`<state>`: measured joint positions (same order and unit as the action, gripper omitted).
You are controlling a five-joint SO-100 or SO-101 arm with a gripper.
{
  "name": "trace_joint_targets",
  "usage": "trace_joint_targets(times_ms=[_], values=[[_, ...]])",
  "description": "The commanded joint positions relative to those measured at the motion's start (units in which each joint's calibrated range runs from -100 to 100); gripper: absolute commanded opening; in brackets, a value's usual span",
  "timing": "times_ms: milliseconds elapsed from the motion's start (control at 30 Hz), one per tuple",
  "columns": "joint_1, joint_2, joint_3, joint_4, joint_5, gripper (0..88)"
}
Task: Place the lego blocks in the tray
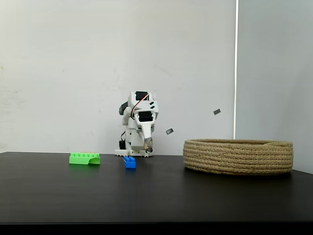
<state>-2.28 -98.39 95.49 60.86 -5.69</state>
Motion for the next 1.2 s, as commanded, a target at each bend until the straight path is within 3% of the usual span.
trace_joint_targets(times_ms=[0,567,933,1167], values=[[0.5,-0.5,0.1,-1.7,-0.5,0.4],[2.0,1.0,-2.1,-1.8,-0.4,0.4],[3.8,30.0,-31.7,-0.8,-0.7,0.5],[5.9,43.8,-40.9,-0.8,0.4,0.9]])
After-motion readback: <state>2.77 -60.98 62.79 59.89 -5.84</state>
